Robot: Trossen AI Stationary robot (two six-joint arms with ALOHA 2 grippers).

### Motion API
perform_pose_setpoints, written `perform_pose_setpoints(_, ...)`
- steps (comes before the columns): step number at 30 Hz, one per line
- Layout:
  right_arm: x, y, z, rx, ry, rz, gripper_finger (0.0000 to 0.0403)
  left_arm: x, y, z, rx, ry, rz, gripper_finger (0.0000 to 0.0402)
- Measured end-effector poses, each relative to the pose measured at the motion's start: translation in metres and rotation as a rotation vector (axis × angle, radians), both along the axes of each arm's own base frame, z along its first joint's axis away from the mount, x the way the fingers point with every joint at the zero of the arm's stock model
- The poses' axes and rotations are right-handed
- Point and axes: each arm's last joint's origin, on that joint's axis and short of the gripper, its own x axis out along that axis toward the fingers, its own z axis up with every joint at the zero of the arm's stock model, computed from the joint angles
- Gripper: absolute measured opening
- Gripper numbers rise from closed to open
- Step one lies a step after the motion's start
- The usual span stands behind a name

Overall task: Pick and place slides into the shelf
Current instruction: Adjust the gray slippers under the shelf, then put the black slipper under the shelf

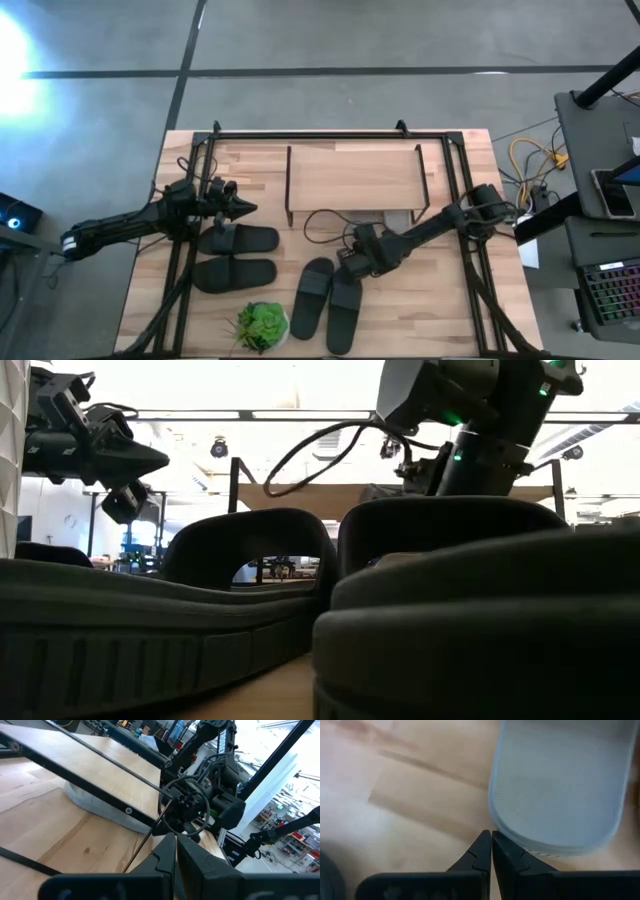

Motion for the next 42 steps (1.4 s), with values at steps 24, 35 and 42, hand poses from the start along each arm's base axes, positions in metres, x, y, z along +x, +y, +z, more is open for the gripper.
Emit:
perform_pose_setpoints(24,-0.018,0.042,0.058,0.222,-0.049,0.302,0.0008,0.0,0.0,0.0,-0.001,0.001,0.0,0.0002)
perform_pose_setpoints(35,-0.039,0.082,0.073,0.374,-0.168,0.244,0.0008,0.0,0.0,0.0,-0.001,0.002,0.0,0.0002)
perform_pose_setpoints(42,-0.059,0.112,0.072,0.315,-0.231,0.252,0.0008,0.0,0.0,0.0,-0.001,0.003,0.0,0.0002)
